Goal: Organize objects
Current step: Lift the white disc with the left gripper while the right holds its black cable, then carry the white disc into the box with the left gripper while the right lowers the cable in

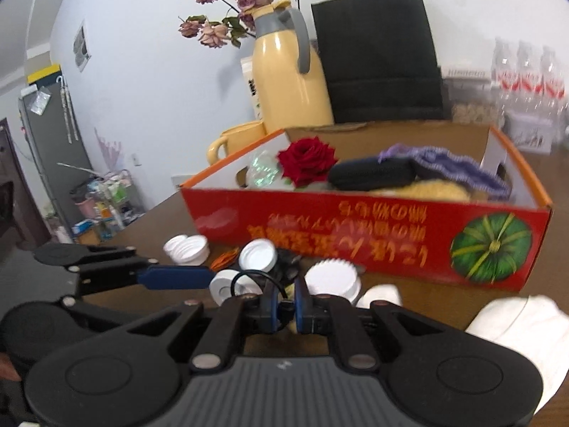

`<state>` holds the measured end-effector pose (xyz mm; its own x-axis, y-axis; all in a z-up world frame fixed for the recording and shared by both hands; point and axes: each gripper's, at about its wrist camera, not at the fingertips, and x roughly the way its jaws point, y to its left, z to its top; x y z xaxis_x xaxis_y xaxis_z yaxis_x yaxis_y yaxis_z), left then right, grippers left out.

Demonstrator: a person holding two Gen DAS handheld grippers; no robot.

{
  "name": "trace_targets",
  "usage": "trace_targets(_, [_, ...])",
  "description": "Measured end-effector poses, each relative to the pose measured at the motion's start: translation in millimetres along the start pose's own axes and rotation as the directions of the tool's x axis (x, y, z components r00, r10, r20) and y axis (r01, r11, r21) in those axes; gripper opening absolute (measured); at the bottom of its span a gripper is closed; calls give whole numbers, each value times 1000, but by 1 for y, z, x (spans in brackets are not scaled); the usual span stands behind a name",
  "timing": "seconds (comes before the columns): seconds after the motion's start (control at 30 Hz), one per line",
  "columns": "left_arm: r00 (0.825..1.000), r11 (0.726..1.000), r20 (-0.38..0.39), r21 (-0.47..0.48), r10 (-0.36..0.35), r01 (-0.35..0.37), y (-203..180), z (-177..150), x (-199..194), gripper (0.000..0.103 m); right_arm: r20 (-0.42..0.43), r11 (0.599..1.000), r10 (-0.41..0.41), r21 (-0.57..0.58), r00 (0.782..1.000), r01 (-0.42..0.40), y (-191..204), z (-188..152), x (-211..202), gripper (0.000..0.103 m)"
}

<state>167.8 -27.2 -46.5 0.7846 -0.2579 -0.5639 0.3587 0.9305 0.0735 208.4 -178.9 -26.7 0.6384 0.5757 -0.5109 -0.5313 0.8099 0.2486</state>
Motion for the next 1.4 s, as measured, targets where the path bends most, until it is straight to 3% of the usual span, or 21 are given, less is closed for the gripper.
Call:
trace_targets(0.1, [1000,999,27,37,-10,9,-3,-1,-5,54,-5,999,33,11,999,-33,2,-4,-5,8])
trace_targets(0.23, [999,998,30,65,-19,17,-3,-1,-7,33,0,1000,4,-16,1000,-4,5,-6,-7,8])
trace_targets(0.33, [999,997,28,77,-32,30,-2,-4,-10,29,2,1000,-16,-21,1000,16,5,-7,-8,8])
trace_targets(0.7, [1000,997,22,70,-9,8,9,-6,-15,29,-3,996,-50,-74,999,50,9,-10,-6,9])
trace_targets(0.9, [996,991,27,106,-90,86,11,-4,-10,39,-1,995,-27,-98,1000,27,12,-11,-8,9])
trace_targets(0.93, [995,988,23,117,-100,97,10,-4,-9,38,0,995,-23,-101,1000,23,12,-11,-8,9])
trace_targets(1.1, [990,980,50,158,-133,123,3,-5,-14,14,36,990,-29,-139,999,33,16,-11,-14,9])
trace_targets(1.4, [982,981,174,190,-76,43,-8,14,-30,13,179,984,-37,-166,983,68,24,11,-36,8])
